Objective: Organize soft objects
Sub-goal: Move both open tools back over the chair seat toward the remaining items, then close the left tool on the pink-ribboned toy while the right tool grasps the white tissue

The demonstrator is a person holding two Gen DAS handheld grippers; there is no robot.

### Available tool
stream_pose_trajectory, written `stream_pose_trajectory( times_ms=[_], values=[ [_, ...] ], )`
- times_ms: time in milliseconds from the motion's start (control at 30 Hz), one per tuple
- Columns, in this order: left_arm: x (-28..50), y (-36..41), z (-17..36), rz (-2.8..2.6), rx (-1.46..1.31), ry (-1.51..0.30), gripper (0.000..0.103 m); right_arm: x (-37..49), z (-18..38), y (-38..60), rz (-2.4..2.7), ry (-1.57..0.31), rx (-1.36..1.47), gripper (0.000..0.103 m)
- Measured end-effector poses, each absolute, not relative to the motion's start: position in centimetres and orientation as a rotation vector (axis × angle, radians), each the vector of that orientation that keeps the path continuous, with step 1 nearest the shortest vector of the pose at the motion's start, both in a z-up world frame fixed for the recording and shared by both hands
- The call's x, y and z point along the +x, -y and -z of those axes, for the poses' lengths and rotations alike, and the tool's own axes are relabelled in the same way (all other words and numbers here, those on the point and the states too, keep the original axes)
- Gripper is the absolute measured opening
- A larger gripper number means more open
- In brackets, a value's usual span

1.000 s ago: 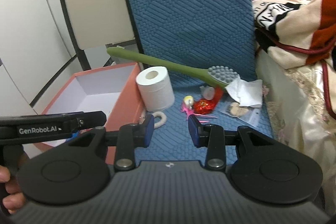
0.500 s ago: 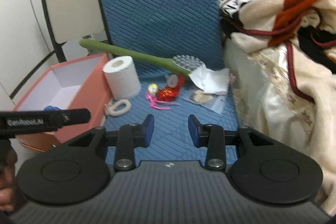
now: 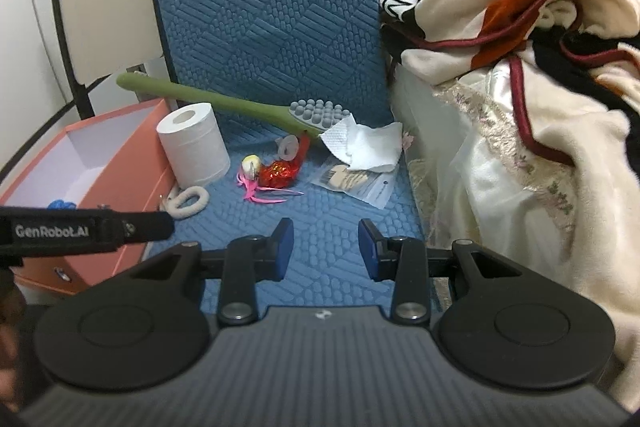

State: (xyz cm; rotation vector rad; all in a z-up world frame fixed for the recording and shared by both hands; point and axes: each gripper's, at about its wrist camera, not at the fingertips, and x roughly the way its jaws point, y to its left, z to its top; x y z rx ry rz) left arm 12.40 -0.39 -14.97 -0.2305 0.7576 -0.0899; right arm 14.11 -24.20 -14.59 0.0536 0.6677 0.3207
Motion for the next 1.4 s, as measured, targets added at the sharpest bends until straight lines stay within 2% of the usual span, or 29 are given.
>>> stream_pose_trajectory(
  times_ms=[400, 867, 1400],
  values=[
    [16.5, 0.0, 16.5, 0.055, -0.360, -0.765, 0.055, 17.5, 16.1, 23.7, -0.260, -0.648, 0.120, 0.039],
    [22.6, 0.3, 18.9, 0.019, -0.317, -0.779, 0.055, 23.8, 19.2, 22.8, -0.250, -0.704, 0.163, 0.039],
    [28.6, 0.5, 22.4, -0.030, -0.239, -0.828, 0.055, 28.9, 20.9, 22.0, -0.263, -0.679, 0.108, 0.039]
  ],
)
